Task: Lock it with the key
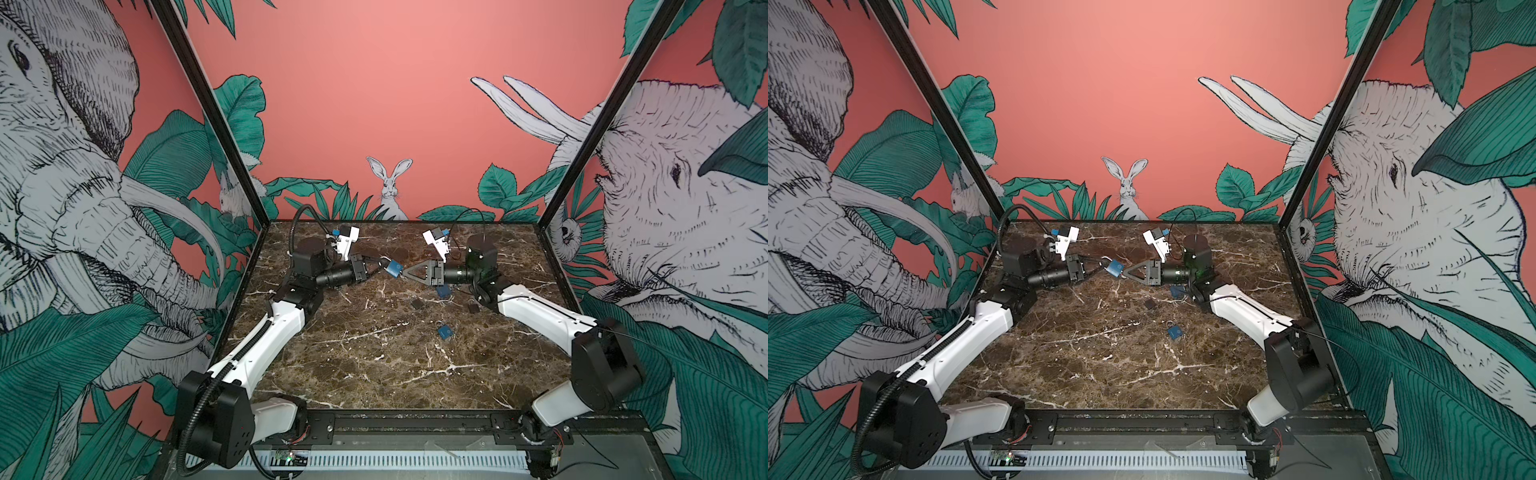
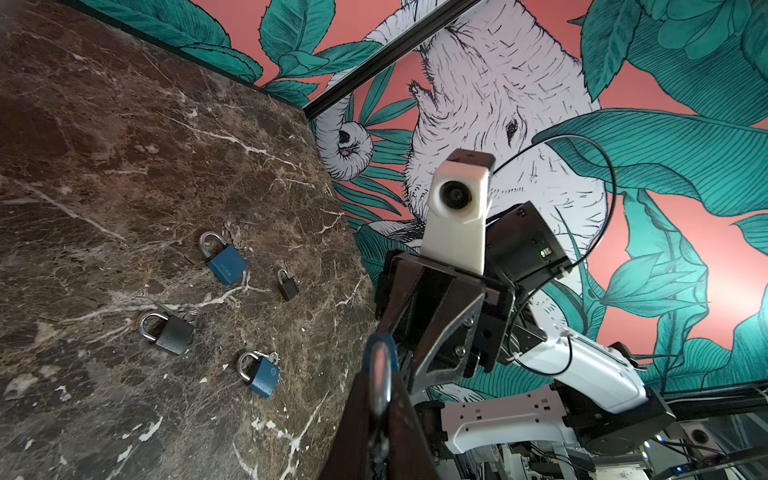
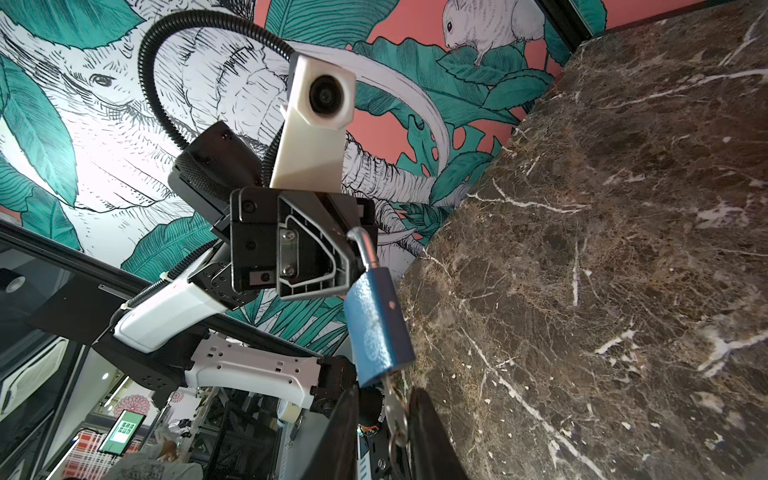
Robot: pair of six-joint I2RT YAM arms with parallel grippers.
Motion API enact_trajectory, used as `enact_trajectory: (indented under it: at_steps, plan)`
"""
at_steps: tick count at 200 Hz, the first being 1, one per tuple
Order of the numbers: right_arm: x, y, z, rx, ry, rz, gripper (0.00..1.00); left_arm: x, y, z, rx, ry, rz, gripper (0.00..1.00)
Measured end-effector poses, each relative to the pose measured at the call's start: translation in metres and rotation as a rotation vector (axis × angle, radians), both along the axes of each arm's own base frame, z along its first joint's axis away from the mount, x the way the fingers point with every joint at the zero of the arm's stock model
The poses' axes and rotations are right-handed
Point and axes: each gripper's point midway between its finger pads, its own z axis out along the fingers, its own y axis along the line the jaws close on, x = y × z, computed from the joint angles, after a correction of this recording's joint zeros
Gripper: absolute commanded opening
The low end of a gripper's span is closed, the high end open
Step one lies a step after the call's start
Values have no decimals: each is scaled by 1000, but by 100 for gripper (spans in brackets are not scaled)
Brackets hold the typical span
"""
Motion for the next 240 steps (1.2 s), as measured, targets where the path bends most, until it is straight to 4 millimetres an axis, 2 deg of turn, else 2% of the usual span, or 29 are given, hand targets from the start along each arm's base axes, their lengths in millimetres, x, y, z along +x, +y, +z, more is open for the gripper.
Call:
enact_trajectory:
  at_steps: [15,53,191,240]
  plan:
    - [0,0,0,0,0,0,19,0,0,0,-2,3,0,0]
    - [0,0,-2,-4,5,-1,0,0,0,1,-7,10,0,0]
    - [2,-2,4,25,-28,-3,0,2,5,7,-25,17,20,0]
    - [3,-6,2,39,-16,-4,0,5,14,10,-38,22,34,0]
